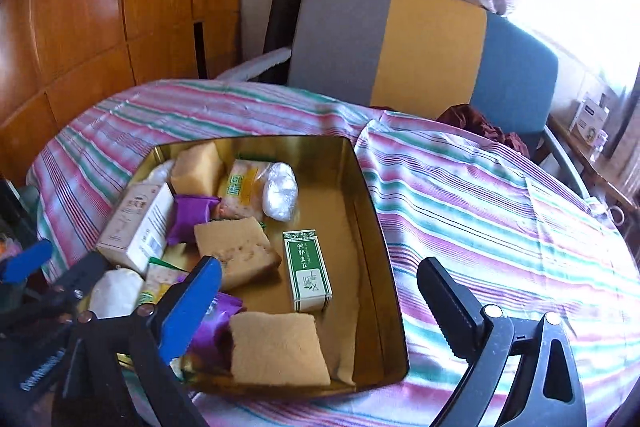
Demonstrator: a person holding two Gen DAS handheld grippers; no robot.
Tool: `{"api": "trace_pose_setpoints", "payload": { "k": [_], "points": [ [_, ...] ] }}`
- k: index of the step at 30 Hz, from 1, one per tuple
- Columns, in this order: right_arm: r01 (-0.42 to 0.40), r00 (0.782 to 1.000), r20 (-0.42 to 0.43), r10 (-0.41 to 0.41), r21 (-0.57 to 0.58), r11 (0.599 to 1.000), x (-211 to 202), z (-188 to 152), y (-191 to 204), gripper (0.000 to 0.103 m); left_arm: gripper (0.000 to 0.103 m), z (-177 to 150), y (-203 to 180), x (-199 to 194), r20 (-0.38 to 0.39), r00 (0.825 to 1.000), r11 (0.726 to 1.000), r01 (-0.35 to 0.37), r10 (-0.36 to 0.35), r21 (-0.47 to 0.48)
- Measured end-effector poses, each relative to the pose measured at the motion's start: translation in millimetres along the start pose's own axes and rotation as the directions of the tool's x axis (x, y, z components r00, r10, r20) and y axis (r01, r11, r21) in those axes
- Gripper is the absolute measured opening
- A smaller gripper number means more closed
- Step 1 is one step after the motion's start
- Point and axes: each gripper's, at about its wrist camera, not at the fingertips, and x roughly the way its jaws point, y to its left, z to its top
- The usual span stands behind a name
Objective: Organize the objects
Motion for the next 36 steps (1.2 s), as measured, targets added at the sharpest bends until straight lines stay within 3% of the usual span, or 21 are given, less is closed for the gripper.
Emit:
{"api": "trace_pose_setpoints", "payload": {
  "k": [3,5,10,24,36],
  "points": [
    [-0.014,1.0,0.019,0.014,0.018,1.0,-14.3,-4.4,0.6,0.1,0.073,0.1,1.6,-3.3,0.006,1.0,1.0,0.008,-0.007,-0.017],
    [-0.017,0.999,0.033,0.016,0.023,1.0,-21.4,-6.2,1.6,0.101,0.066,-1.0,2.8,-5.6,0.014,1.0,1.0,0.007,-0.006,-0.022],
    [-0.002,0.998,0.06,0.002,0.015,1.0,-29.4,-7.5,6.9,0.101,0.06,-2.2,5.2,-4.4,-0.001,1.0,0.999,0.005,-0.005,-0.033],
    [-0.005,0.999,0.033,0.005,-0.005,1.0,-24.5,-8.4,12.9,0.101,0.059,-2.8,8.9,-0.6,-0.009,1.0,1.0,-0.013,0.013,-0.021],
    [-0.012,1.0,0.004,0.012,-0.019,1.0,-14.7,-11.1,17.3,0.101,0.059,-4.2,4.8,8.8,-0.054,0.998,0.999,0.032,-0.032,0.008]
  ]
}}
